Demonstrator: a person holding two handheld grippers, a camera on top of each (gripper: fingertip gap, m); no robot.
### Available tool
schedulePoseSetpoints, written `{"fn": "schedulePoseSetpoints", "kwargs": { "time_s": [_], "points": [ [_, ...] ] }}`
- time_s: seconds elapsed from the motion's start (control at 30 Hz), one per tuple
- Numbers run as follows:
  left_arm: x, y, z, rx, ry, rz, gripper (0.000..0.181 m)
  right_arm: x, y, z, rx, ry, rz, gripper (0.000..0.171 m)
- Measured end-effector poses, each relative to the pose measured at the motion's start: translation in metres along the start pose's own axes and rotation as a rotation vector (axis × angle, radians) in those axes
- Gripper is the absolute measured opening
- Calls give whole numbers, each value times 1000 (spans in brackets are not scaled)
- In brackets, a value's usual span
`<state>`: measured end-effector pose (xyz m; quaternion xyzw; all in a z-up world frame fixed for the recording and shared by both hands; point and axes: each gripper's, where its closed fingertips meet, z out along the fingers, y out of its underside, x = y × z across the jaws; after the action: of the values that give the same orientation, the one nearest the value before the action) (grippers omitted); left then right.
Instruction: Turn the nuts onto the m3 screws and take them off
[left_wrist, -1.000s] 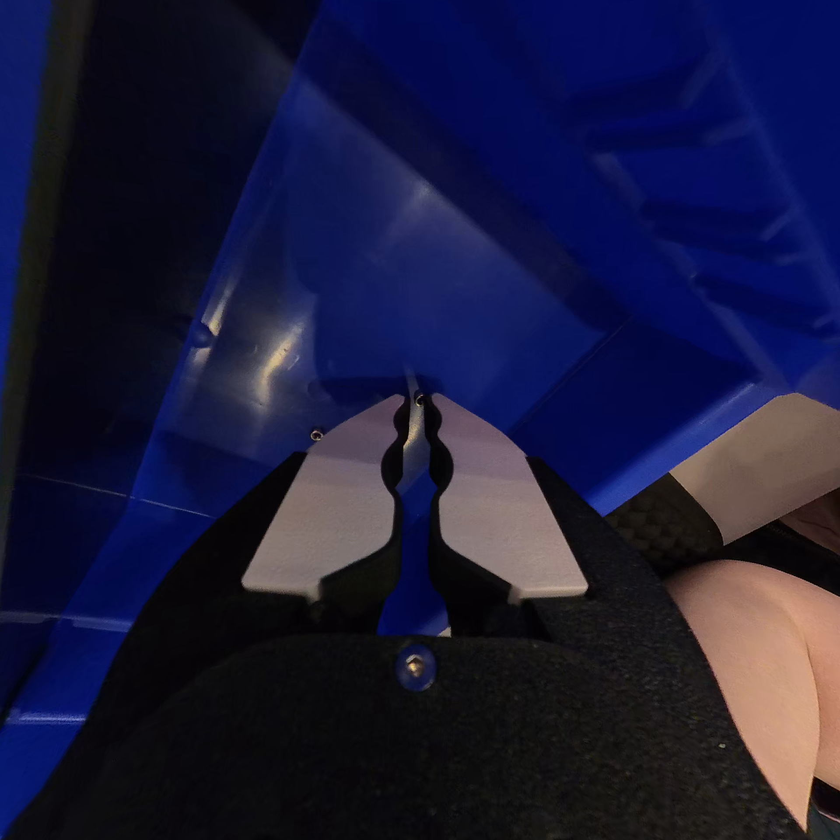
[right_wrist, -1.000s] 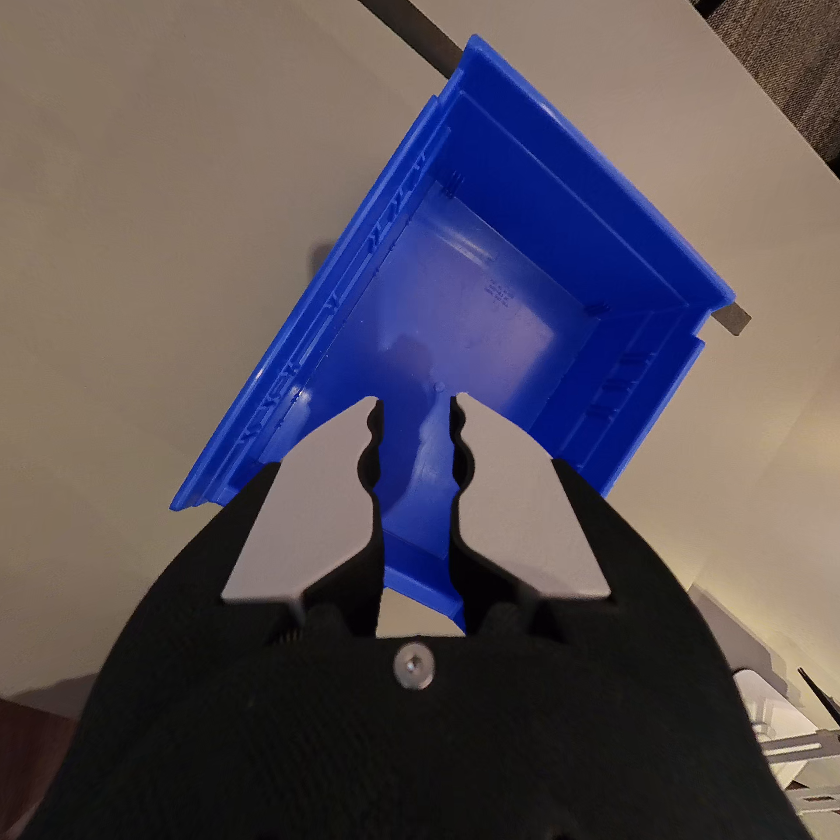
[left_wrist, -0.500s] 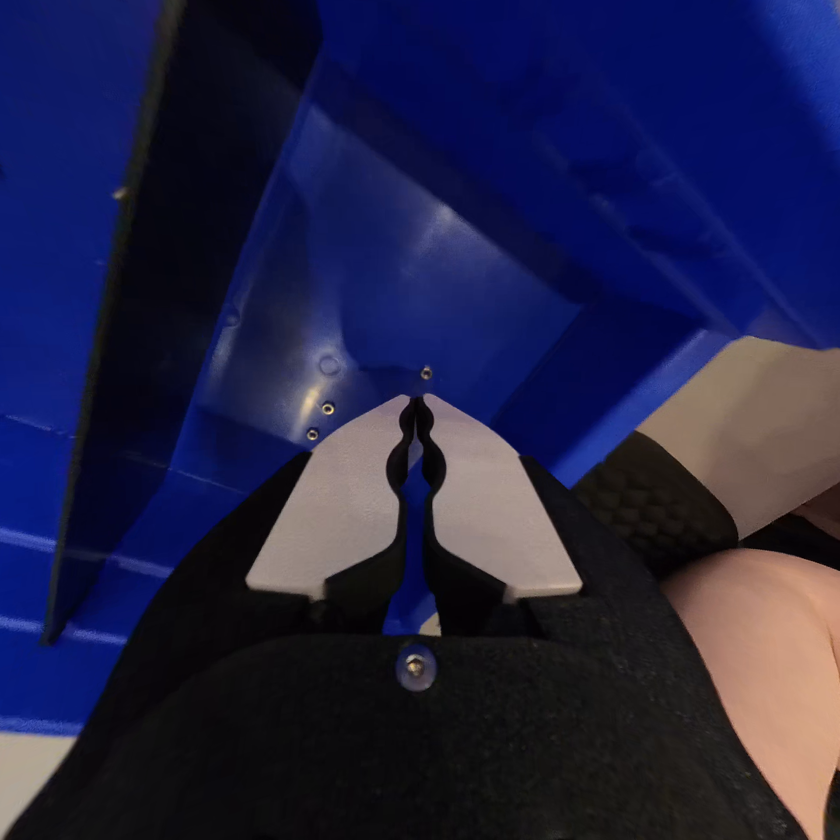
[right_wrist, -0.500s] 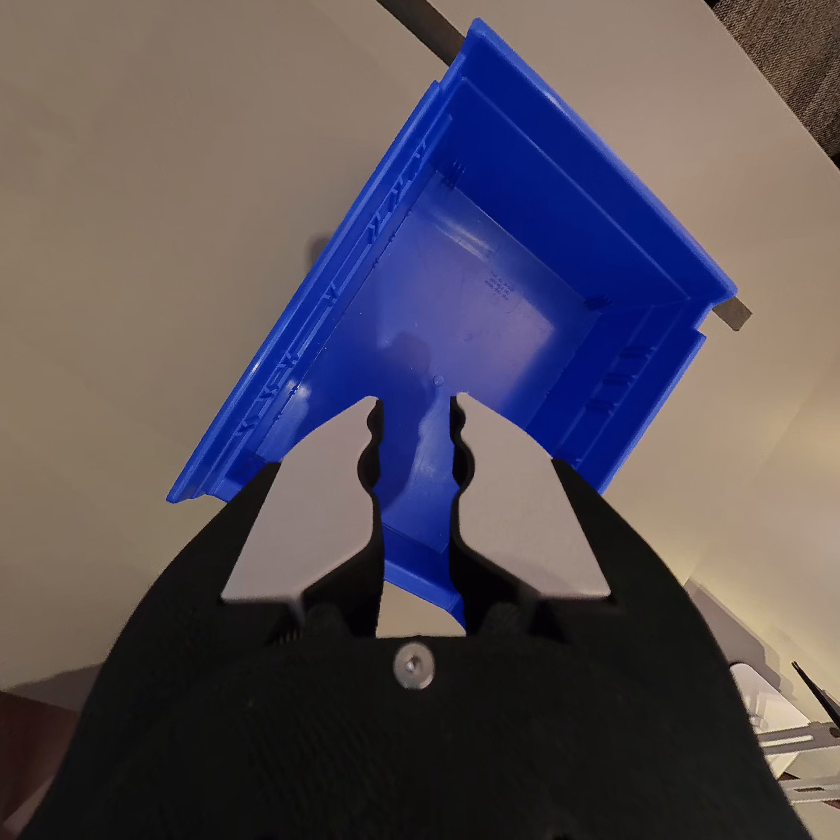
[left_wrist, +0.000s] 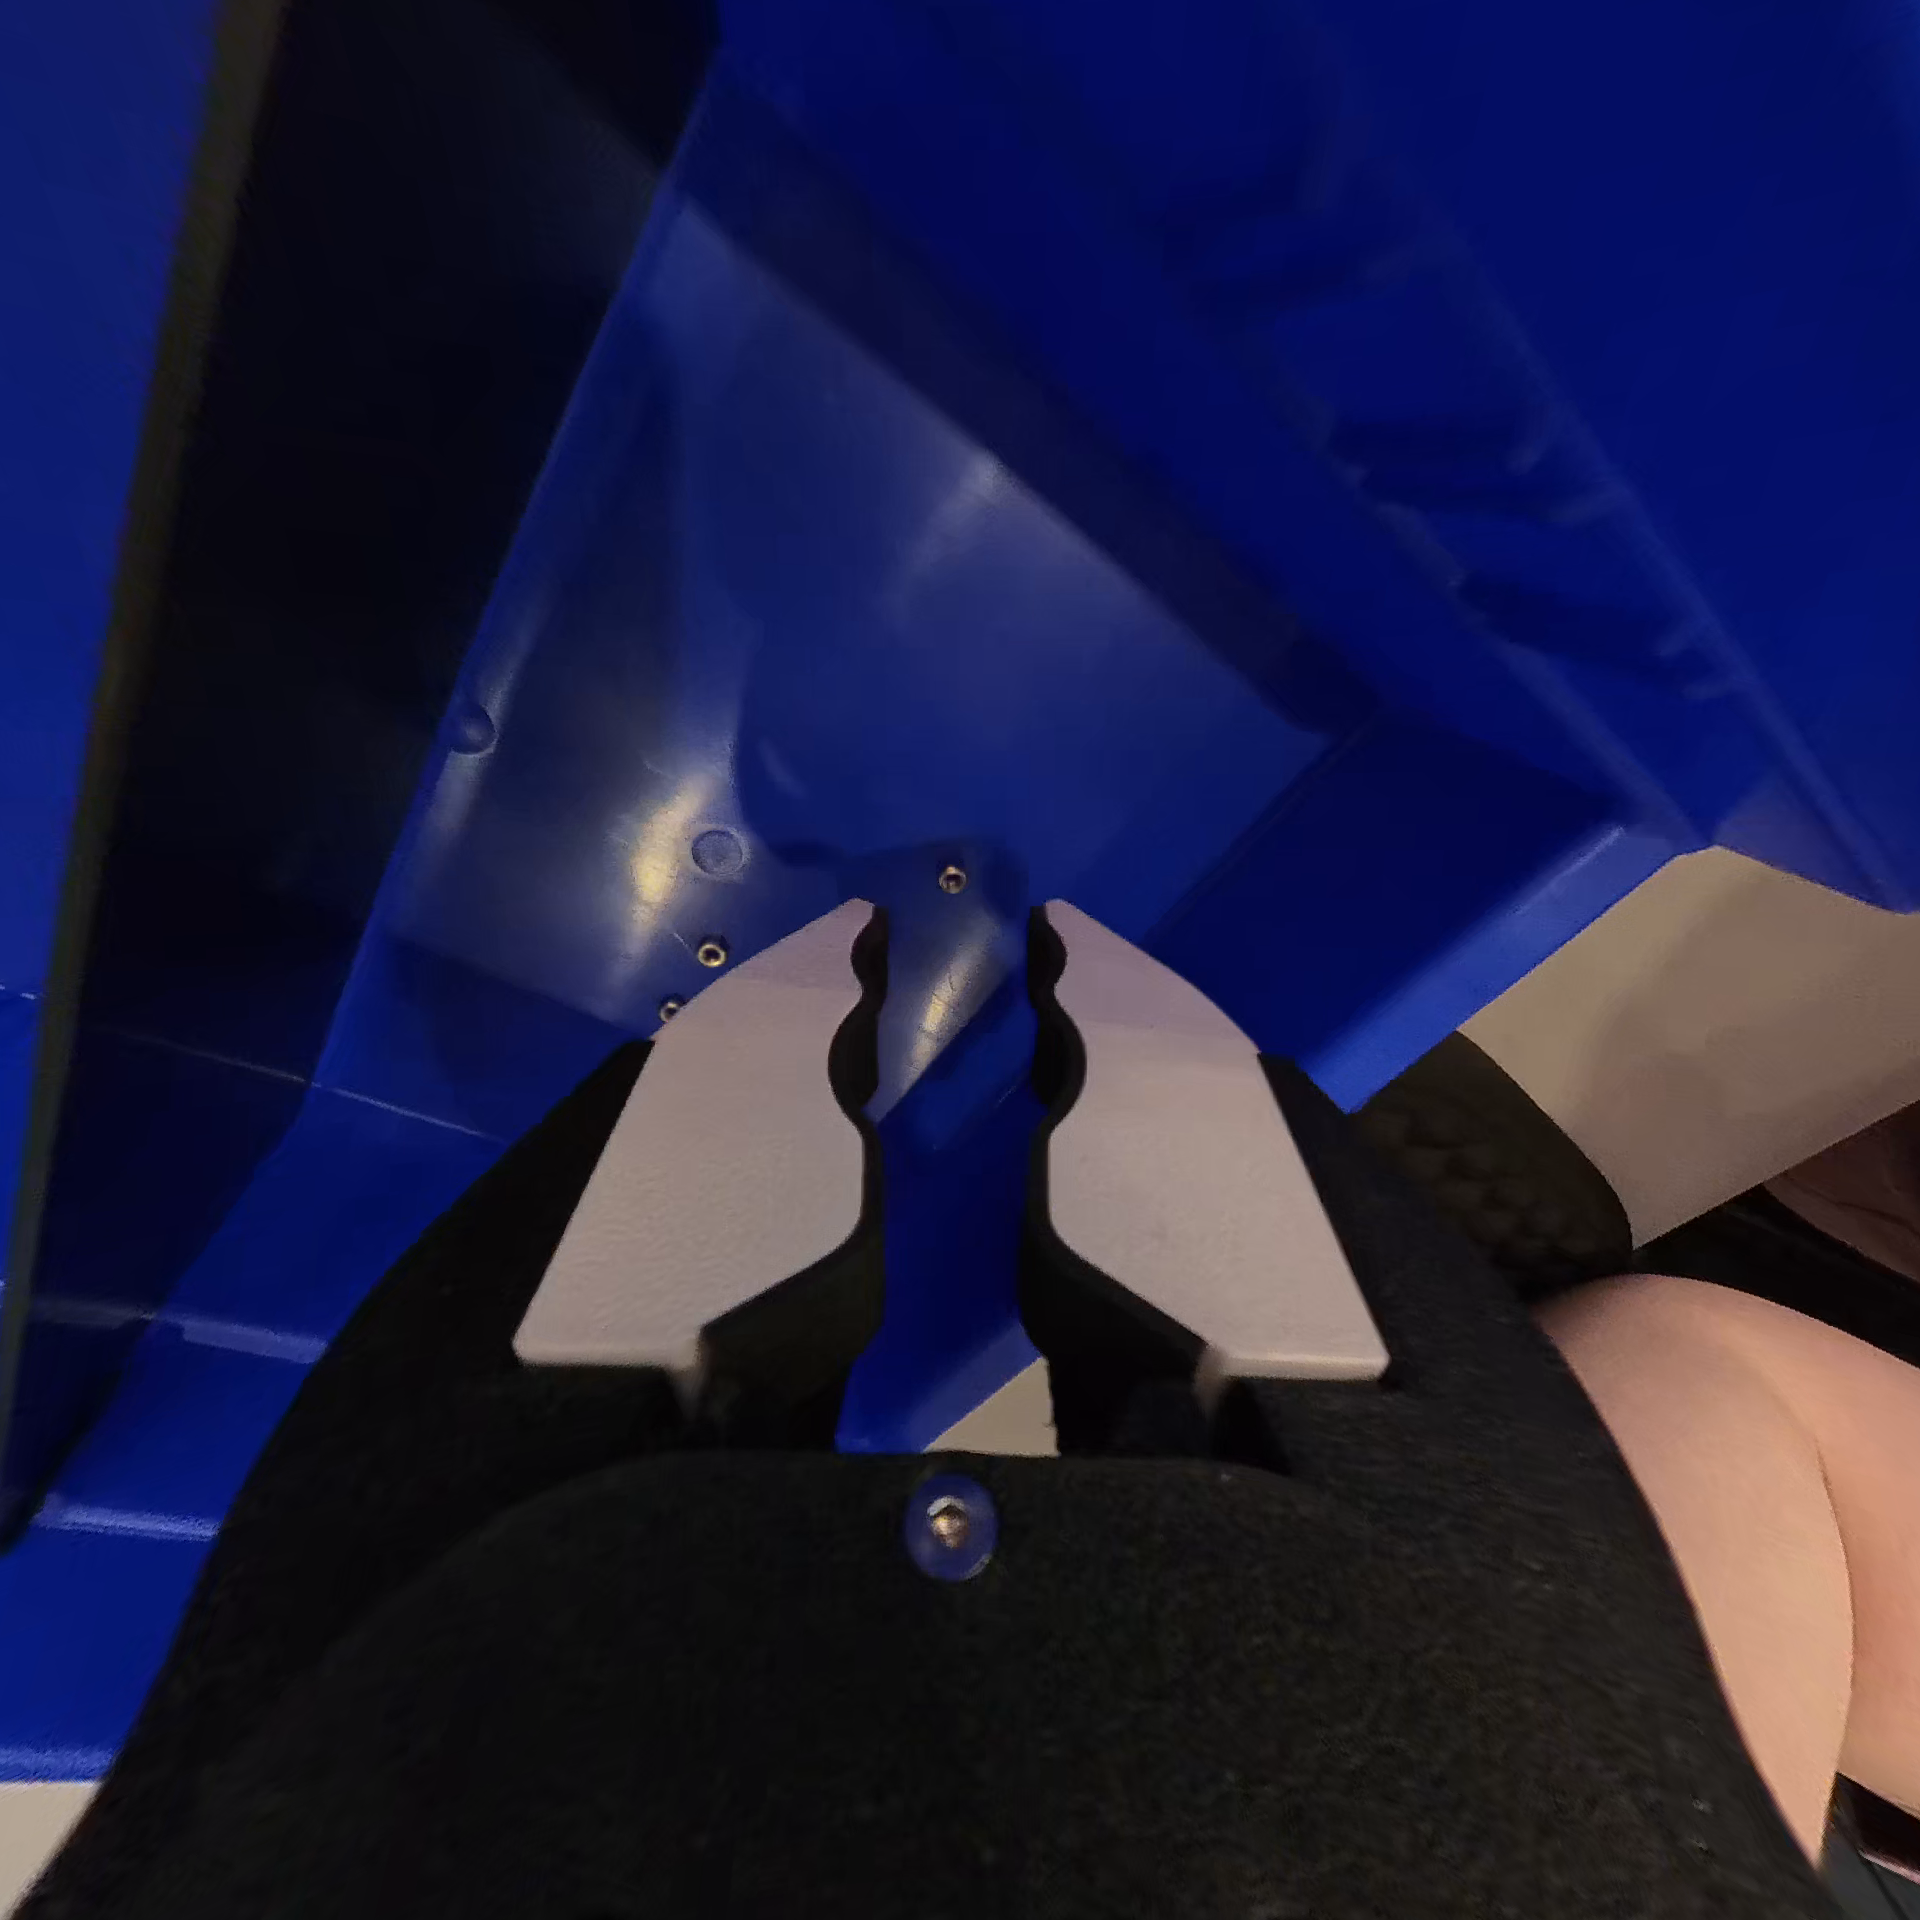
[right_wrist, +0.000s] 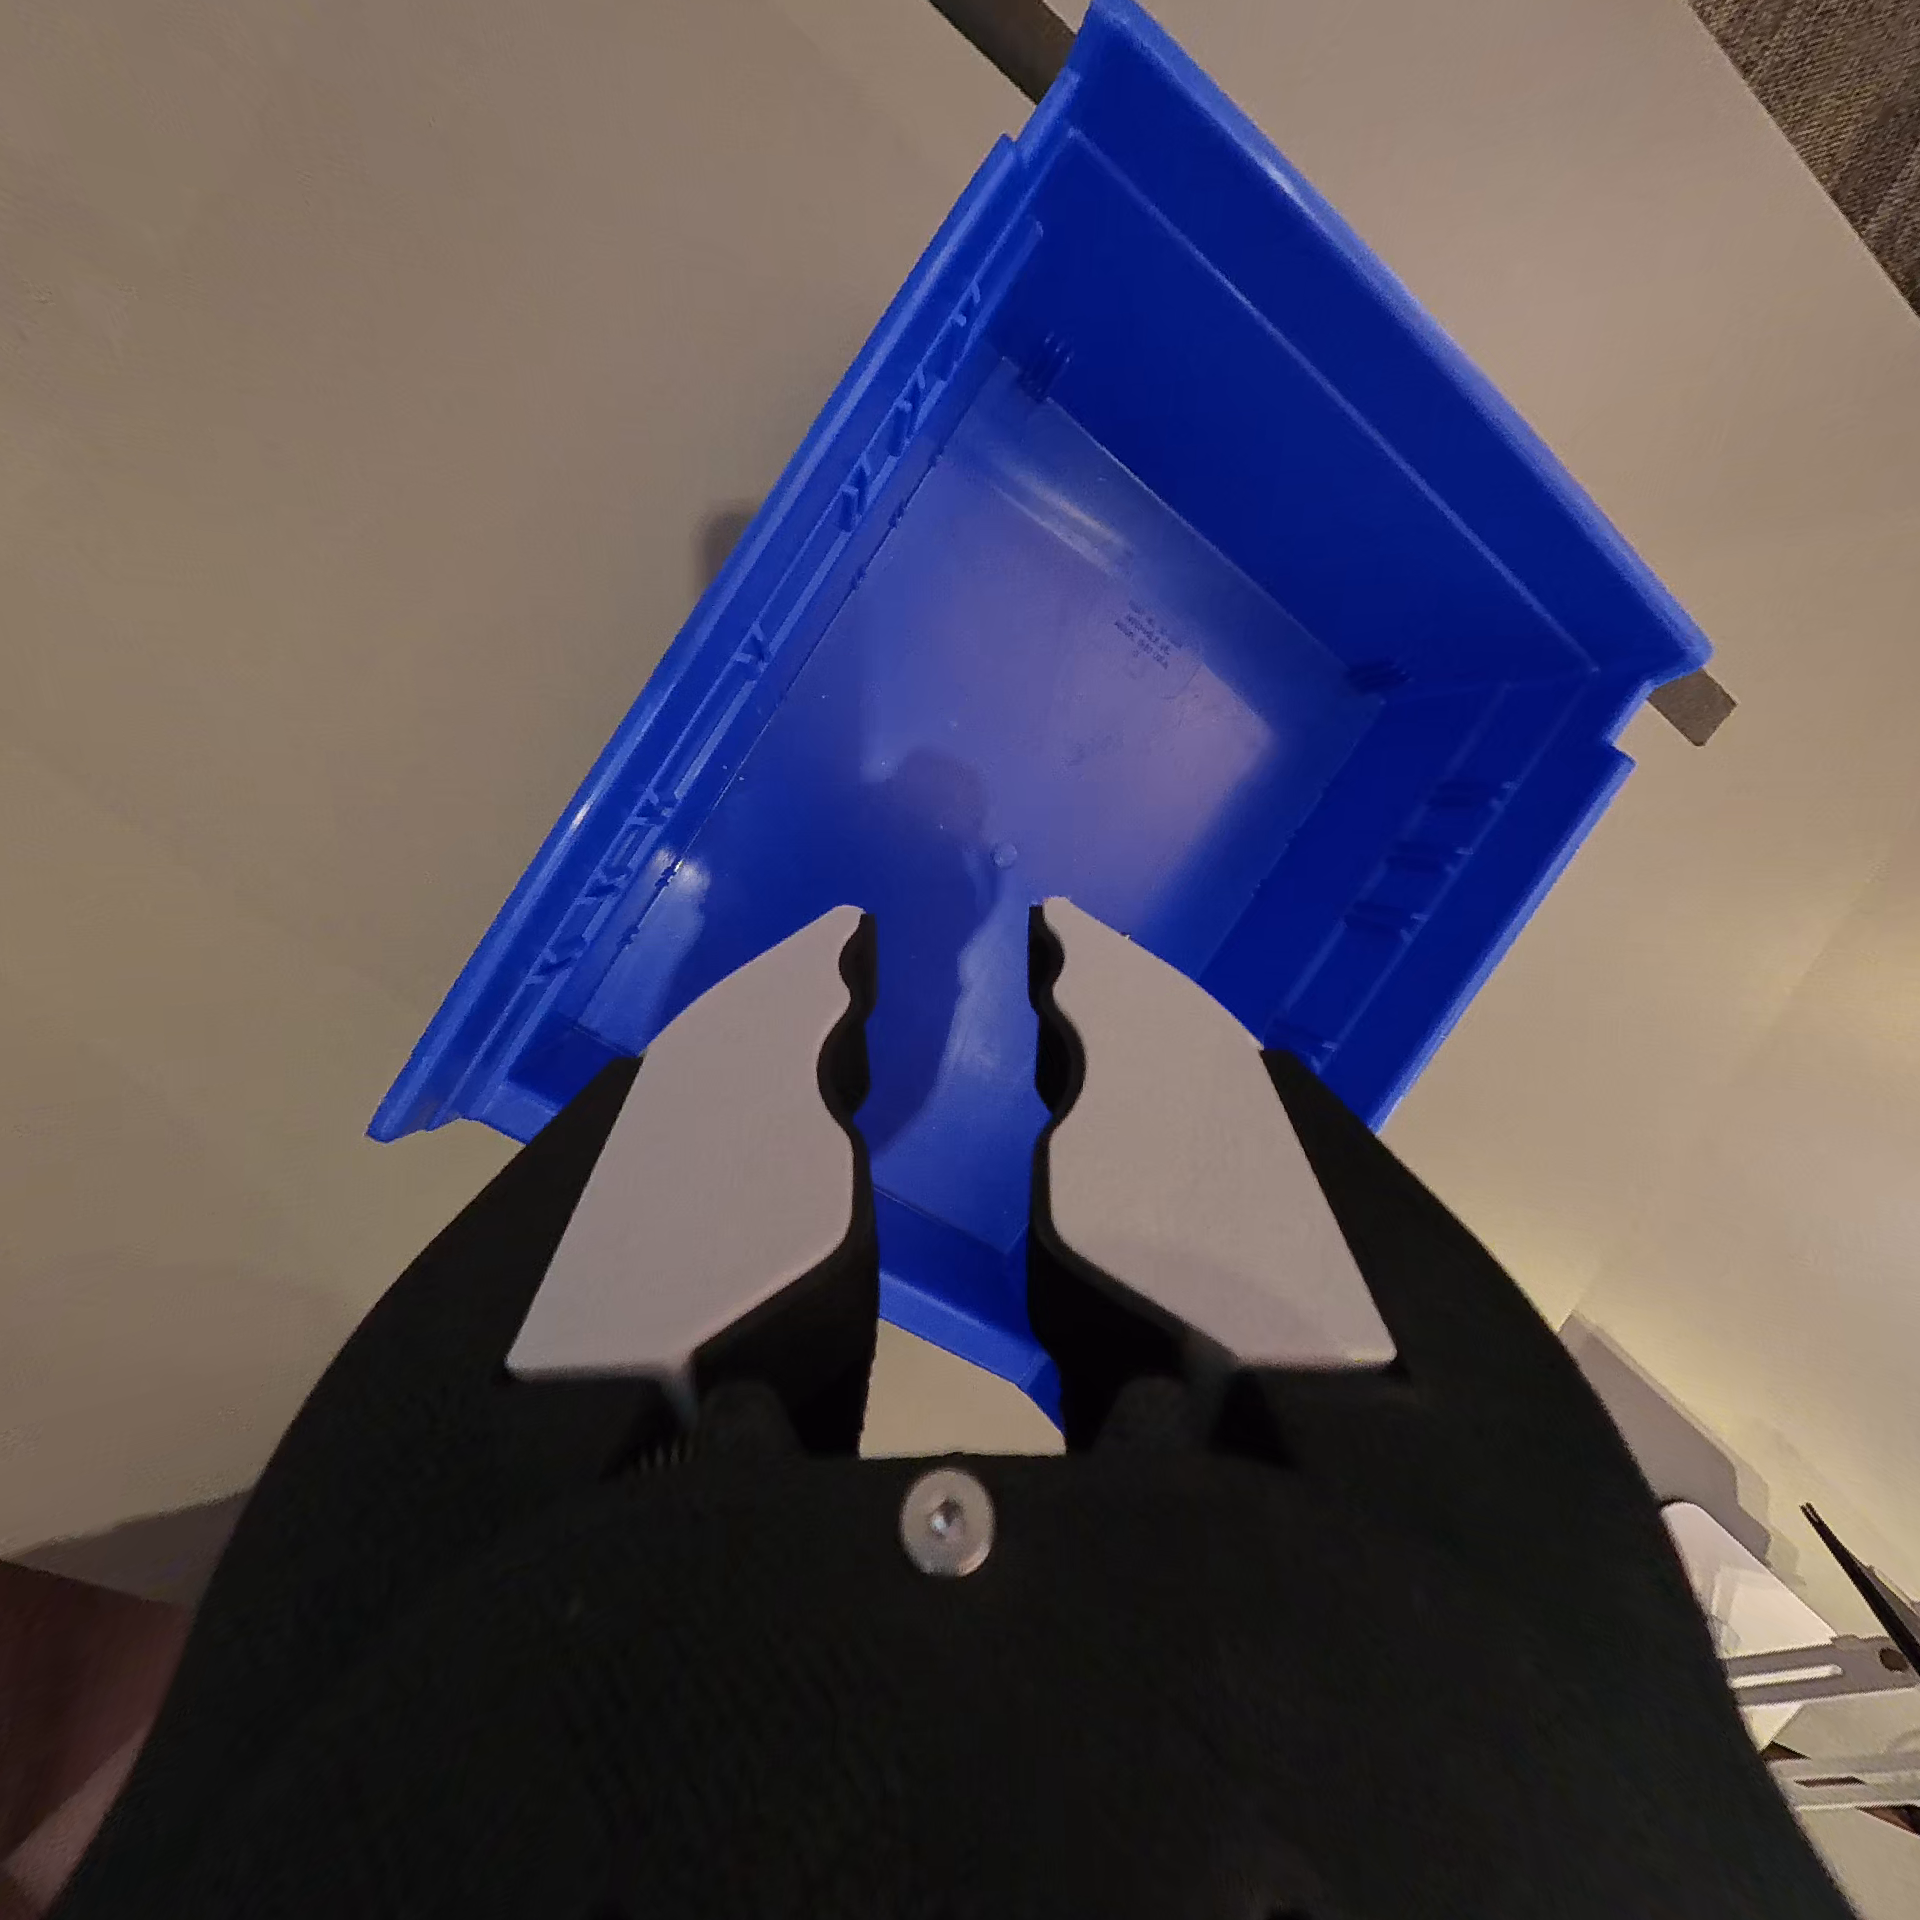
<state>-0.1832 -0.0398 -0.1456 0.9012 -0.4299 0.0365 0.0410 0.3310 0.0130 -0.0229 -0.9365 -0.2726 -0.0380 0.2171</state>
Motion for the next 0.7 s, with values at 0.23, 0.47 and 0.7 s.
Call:
{"fn": "schedulePoseSetpoints", "kwargs": {
  "time_s": [0.23, 0.47, 0.7],
  "points": [
    [-5, 2, 8, -61, -22, -31, 35, -2, 3, 1, -19, -1, -14, 29],
    [-10, 3, 11, -108, -68, -53, 29, -2, 6, 2, -39, -2, -22, 29],
    [-10, 3, 12, -155, -113, -53, 29, -4, 8, 3, -53, -3, -27, 29]
  ]
}}
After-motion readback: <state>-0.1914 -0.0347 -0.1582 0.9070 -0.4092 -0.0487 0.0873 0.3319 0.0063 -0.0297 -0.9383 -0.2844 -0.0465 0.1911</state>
